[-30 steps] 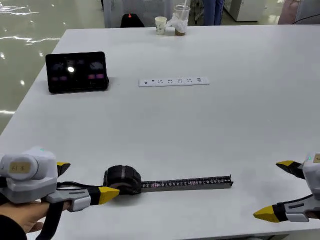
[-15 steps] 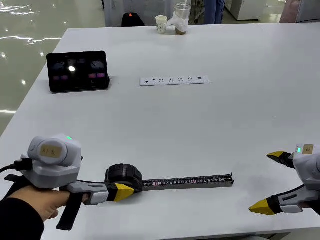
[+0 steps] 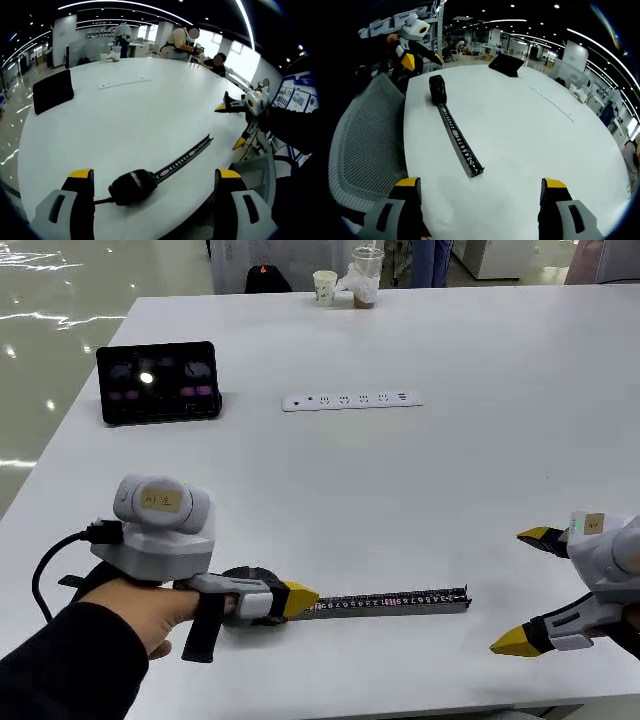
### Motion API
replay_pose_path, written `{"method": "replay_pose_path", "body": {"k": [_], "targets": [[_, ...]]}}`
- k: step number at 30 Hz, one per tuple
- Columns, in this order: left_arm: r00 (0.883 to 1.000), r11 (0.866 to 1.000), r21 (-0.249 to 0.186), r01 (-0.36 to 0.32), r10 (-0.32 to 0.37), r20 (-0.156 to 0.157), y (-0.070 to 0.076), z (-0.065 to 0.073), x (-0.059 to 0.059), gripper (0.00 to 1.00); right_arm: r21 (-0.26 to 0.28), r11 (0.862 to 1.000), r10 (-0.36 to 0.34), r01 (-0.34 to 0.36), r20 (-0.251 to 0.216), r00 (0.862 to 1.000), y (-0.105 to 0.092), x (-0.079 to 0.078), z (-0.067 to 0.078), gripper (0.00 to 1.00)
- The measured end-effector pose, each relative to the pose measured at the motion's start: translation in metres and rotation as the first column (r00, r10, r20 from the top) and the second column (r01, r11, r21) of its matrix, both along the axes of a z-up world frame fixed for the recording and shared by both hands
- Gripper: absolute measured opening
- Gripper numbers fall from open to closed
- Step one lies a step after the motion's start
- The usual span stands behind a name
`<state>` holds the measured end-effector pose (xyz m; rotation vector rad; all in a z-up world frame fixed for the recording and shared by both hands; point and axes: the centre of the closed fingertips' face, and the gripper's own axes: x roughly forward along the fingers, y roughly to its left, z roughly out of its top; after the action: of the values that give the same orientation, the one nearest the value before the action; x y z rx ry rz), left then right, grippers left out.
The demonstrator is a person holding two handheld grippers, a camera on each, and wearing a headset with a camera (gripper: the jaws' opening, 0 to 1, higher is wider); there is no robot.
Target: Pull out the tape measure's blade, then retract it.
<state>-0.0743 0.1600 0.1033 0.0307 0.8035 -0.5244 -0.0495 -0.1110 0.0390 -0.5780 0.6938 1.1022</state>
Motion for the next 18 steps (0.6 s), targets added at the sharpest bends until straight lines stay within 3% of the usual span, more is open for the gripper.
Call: {"method": "replay_pose_path", "body": {"k": [3,6,8,10,14,16,18], "targets": [[1.000,1.000,-0.002,-0.017,0.017,0.006,-0.002,0.001,0.003,0.98,-0.013,1.000,0.024,-0.024,0.008,1.000,0.002,0.002,0.000,0.99],[0.998,0.998,-0.007,-0.069,0.069,0.002,-0.001,0.001,0.008,0.92,-0.032,0.998,0.050,-0.049,0.012,0.999,0.004,0.002,-0.001,0.98],[0.993,0.991,-0.051,-0.121,0.121,-0.003,-0.004,0.004,0.011,0.94,-0.038,0.997,0.065,-0.064,0.016,0.998,0.007,0.002,0.000,0.97],[0.986,0.983,-0.076,-0.167,0.168,0.002,-0.004,0.005,0.014,0.97,-0.042,0.996,0.074,-0.074,0.014,0.997,0.010,0.003,0.000,0.97],[0.959,0.945,-0.171,-0.280,0.283,-0.003,-0.005,0.004,0.021,0.99,-0.048,0.994,0.099,-0.098,0.015,0.995,0.017,0.005,0.001,0.98],[0.949,0.937,-0.157,-0.312,0.316,0.003,0.000,-0.001,0.021,0.99,-0.052,0.992,0.116,-0.115,0.015,0.993,0.021,0.007,0.002,0.98],[0.946,0.936,-0.142,-0.321,0.325,0.004,0.001,-0.006,0.021,0.99,-0.060,0.990,0.132,-0.131,0.014,0.991,0.023,0.007,0.002,0.99]]}}
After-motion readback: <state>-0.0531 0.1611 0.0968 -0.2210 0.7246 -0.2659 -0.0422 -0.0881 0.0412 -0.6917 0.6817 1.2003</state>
